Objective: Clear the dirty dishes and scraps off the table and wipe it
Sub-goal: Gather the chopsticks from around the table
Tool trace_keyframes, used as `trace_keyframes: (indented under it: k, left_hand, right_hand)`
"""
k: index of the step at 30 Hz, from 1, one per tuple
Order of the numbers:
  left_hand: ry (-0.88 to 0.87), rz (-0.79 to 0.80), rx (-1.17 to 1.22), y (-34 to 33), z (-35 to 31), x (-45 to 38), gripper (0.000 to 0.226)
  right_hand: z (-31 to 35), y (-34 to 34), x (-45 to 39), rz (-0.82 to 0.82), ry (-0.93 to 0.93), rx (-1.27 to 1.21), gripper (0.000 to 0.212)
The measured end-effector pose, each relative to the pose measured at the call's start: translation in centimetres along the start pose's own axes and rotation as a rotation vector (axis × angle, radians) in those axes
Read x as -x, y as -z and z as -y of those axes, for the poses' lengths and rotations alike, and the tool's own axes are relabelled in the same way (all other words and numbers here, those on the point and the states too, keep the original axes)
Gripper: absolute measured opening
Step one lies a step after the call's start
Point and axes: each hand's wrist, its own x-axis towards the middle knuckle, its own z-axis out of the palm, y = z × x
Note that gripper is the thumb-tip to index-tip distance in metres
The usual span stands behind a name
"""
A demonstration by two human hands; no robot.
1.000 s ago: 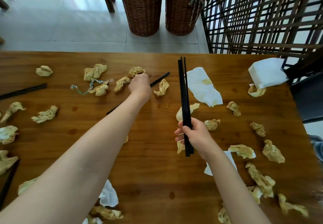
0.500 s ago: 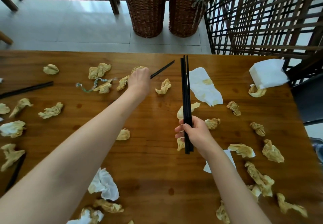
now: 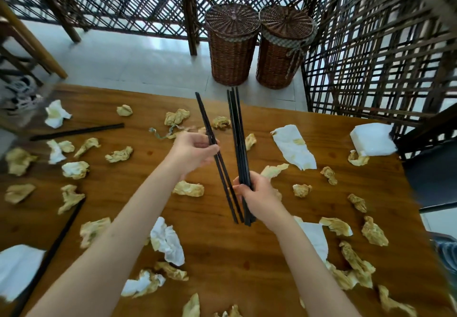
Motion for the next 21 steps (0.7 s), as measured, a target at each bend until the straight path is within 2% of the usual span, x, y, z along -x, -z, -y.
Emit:
trace_keyframes:
  k: [5,21]
  left_hand:
    - [0.015,-0.094,0.085,0.0,0.8,1.9,0.008]
    - [0.049,-0.240,0.218,1.2,3.4,4.1,0.015]
  right_hand:
    - [1.2,-0.9,1.5,0.181,-0.011,-0.078,0.016]
    - [1.5,-1.7,2.4,0.377,0.114,0.050,0.026]
